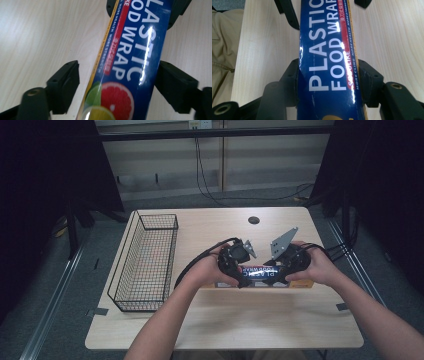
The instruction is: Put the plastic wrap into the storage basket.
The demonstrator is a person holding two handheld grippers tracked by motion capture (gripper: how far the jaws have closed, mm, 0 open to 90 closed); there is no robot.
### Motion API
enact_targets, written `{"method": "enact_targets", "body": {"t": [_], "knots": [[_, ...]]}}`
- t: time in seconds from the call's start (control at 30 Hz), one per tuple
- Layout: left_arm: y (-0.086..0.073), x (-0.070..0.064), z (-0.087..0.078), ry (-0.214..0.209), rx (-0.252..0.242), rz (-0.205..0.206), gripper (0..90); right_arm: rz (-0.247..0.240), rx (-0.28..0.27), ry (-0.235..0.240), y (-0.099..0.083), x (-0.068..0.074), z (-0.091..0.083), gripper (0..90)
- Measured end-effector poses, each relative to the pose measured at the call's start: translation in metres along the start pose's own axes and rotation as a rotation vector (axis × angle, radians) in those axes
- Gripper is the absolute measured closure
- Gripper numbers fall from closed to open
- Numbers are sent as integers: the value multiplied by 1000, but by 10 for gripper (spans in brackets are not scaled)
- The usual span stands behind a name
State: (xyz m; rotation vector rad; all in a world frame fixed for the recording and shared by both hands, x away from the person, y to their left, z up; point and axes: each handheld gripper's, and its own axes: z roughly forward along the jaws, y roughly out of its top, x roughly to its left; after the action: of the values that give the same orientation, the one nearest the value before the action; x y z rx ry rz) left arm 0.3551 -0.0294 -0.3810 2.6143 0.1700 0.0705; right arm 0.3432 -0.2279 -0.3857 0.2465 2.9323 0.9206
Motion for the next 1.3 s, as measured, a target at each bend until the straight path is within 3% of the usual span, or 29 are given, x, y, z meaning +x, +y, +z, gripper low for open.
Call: {"method": "enact_targets", "body": {"t": [0.13,0.23,0.33,0.4,0.43,0.47,0.5,0.6,0.7,0.73,0.77,0.8,0.83,0.87,0.9,1.0,1.03,1.1,1.17,1.23,1.27,1.3], "knots": [[4,-3,7,-38,18,23,310,-10,-24,20,1,0,0,453],[6,-4,10,-60,28,17,339,-24,-30,34,1,-1,-1,453],[7,-5,10,-58,38,32,359,-36,-34,47,0,-1,-1,453],[10,-9,9,-72,57,-10,400,-67,-32,56,-1,0,0,448],[10,-9,9,-72,57,-10,405,-67,-32,56,-1,0,0,448],[11,-11,9,-62,66,-2,412,-103,-39,67,-1,-2,-1,442],[12,-14,8,-69,79,-18,415,-110,-45,74,-2,-3,0,437],[13,-17,6,-55,84,-19,421,-109,-49,94,-3,-5,0,420],[12,-18,4,-75,67,-55,431,-75,-62,117,-3,-7,-2,383],[11,-17,3,-64,73,-67,432,-61,-67,117,-4,-8,-1,317],[10,-18,3,-49,67,-95,433,-43,-58,107,-4,-9,-1,276],[10,-18,3,-49,67,-95,433,-43,-58,107,-4,-9,-1,276],[7,-15,2,-60,76,-124,434,-11,-39,73,-7,-11,0,168],[7,-15,2,-60,76,-124,434,-11,-39,73,-7,-11,0,168],[4,-14,0,-57,93,-125,434,37,-41,59,-13,-15,-1,126],[-1,-10,-3,-43,98,-156,434,80,-87,42,-19,-20,-7,79],[-3,-11,-3,-31,83,-185,435,91,-94,23,-19,-20,-9,62],[-5,-9,-5,-22,91,-194,434,106,-110,17,-21,-23,-14,35],[-6,-7,-7,-23,107,-181,434,109,-118,3,-22,-24,-15,23],[-8,-8,-9,-14,96,-231,434,138,-120,-9,-25,-26,-17,13],[-9,-7,-10,-18,98,-240,434,157,-110,-51,-26,-26,-17,13],[-10,-7,-11,-8,101,-247,434,157,-110,-51,-26,-26,-17,13]]}}
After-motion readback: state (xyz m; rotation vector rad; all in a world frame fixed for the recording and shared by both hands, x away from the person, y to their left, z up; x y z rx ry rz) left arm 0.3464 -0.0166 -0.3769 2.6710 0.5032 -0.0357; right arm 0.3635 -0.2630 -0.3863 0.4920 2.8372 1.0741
